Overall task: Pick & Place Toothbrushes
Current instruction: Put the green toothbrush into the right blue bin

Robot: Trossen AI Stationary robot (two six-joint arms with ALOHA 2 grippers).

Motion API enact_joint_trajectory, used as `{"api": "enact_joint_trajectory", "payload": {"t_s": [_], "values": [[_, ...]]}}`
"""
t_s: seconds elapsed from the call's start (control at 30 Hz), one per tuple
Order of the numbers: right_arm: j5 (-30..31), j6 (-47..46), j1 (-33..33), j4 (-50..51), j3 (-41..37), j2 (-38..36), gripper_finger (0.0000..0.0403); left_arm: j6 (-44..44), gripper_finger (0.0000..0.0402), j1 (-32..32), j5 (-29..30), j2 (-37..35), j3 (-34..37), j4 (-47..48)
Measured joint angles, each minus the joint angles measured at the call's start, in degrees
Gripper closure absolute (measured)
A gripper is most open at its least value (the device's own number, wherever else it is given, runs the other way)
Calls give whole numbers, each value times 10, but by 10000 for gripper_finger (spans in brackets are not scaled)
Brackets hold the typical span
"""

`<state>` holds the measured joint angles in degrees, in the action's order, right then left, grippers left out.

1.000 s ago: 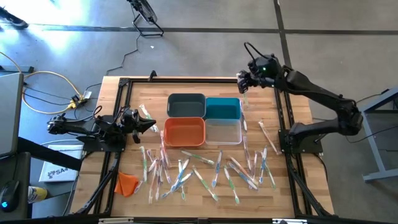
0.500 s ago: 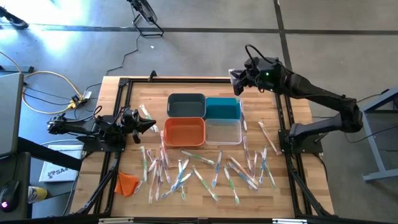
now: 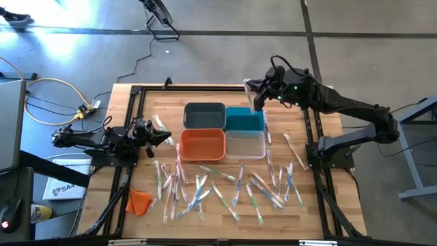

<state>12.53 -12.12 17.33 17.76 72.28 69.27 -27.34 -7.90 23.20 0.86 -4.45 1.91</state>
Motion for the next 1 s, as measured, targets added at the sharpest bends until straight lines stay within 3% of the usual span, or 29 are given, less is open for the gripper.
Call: {"api": "enact_joint_trajectory", "payload": {"t_s": [0.8,1.0], "values": [[-4,49,-5,43,0,134,400,0,392,0,0,0,0,1],[21,71,-5,43,0,171,400,0,392,0,0,0,0,13]]}}
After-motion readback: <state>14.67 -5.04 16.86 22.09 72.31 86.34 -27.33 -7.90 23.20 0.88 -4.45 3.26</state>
